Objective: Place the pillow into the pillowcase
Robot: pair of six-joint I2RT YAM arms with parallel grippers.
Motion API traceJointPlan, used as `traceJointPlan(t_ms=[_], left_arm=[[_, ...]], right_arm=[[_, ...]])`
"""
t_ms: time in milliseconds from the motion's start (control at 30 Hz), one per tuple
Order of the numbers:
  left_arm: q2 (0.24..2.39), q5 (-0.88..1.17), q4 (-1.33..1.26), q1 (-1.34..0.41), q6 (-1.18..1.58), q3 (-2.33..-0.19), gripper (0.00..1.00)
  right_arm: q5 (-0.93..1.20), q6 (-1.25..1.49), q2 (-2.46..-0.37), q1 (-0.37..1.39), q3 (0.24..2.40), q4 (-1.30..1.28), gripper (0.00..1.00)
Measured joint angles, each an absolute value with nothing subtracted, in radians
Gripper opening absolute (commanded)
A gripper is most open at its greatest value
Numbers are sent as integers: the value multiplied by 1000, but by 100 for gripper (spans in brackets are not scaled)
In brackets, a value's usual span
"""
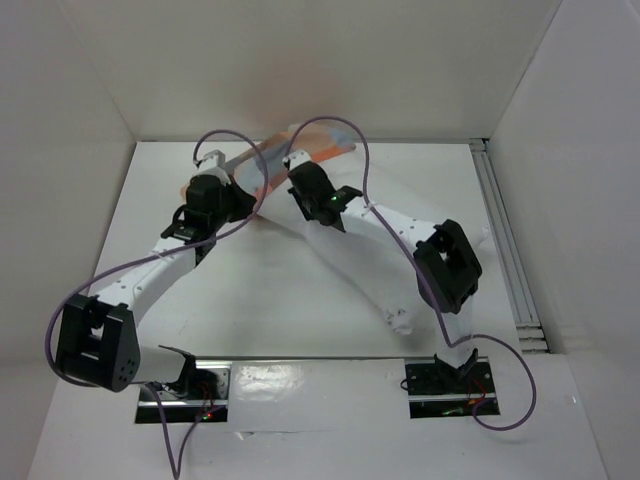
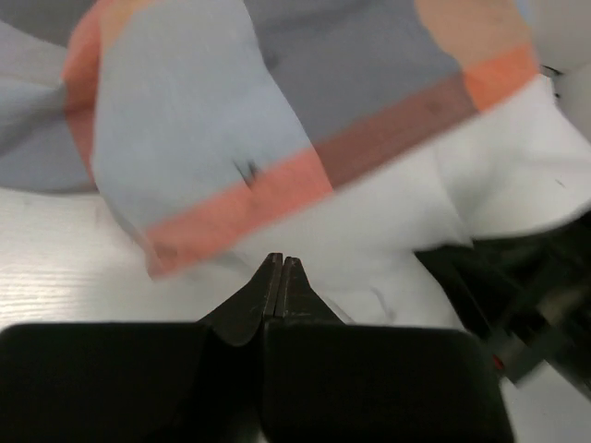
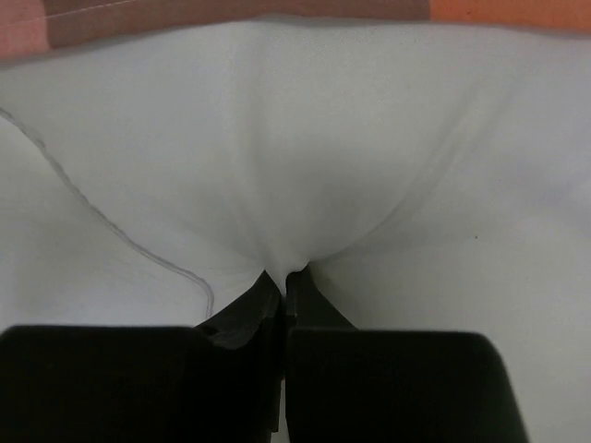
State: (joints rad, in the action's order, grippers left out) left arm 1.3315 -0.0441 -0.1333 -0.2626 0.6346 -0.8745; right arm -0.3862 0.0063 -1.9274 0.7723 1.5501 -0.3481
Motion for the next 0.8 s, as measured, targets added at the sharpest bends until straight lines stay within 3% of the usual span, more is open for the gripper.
traceJointPlan(t_ms=[233, 267, 300, 367, 600, 800], left_arm=[[1331, 10, -69, -280, 632, -1002, 0], [1332, -19, -51, -283, 630, -1017, 11], [1333, -51, -37, -287, 625, -1027, 49], [1343, -102, -21, -289, 607, -1034, 76], [1542, -107, -35, -218, 615, -1039, 85], [1705, -72, -59, -178, 649, -1066, 76]], right_arm=[[-282, 97, -1990, 636, 1743, -329, 0], [-278, 100, -1990, 622, 1755, -328, 0], [-275, 100, -1990, 610, 1760, -322, 0], [-268, 100, -1983, 600, 1751, -315, 0], [-223, 100, -1942, 612, 1660, -280, 0], [-208, 99, -1934, 599, 1658, -277, 0]])
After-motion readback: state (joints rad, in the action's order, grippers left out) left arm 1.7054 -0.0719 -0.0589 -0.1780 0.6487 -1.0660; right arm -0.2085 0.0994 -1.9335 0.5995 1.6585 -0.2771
